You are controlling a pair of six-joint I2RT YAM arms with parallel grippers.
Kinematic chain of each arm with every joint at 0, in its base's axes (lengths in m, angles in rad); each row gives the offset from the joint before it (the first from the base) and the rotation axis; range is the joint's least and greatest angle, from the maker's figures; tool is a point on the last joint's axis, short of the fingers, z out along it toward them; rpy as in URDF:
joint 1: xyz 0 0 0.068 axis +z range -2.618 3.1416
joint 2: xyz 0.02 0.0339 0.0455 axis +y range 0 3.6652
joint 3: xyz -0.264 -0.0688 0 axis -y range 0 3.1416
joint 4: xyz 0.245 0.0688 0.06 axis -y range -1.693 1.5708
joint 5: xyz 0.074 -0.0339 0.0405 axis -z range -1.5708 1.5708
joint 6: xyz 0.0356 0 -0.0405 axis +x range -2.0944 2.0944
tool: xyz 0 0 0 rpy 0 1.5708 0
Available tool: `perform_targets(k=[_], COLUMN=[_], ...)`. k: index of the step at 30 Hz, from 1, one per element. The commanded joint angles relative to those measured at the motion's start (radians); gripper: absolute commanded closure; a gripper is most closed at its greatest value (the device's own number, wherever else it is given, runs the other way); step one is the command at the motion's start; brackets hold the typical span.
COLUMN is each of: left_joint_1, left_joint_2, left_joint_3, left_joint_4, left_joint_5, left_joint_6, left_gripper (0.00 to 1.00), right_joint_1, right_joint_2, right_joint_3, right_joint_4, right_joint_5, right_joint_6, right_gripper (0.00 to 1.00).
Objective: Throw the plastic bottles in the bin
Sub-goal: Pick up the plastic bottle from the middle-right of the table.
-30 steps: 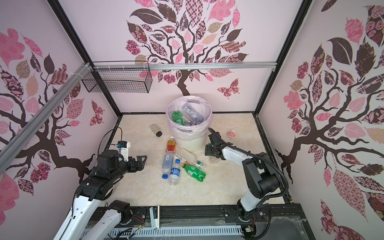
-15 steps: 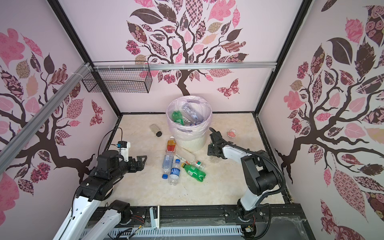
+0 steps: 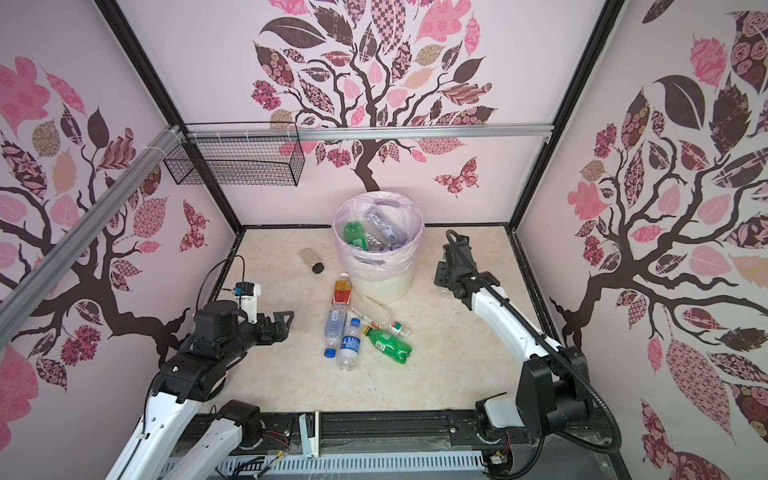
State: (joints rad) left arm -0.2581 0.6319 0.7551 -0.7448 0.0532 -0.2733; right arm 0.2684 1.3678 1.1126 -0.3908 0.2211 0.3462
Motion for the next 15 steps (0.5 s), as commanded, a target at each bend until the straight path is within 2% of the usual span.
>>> perform_targets(k=[1,9,15], left_joint_1=[-0.007,-0.017,-0.025], left_joint_2=[-0.008,-0.009,-0.01], left_joint_3=[-0.02,-0.019,-0.02], left_joint_4=[0.008,0.005,0.004], left_joint_5=[-0.004,-0.015,-0.022], left_joint_6=[-0.005,-0.007,-0.007], left_gripper=[0.08,0.08,0.08], right_joint_1=[0.002,0.001,0.005], right_joint_2=[-0.037,0.003,0.104], right_joint_3=[0.143,0.462,0.633], right_joint_4=[-0.075,-0.103,-0.116], right_joint_5=[0.02,-0.177,-0.371], right_joint_6=[-0.042,-0.06,-0.04], right_gripper=[0.45,0.49,0.49])
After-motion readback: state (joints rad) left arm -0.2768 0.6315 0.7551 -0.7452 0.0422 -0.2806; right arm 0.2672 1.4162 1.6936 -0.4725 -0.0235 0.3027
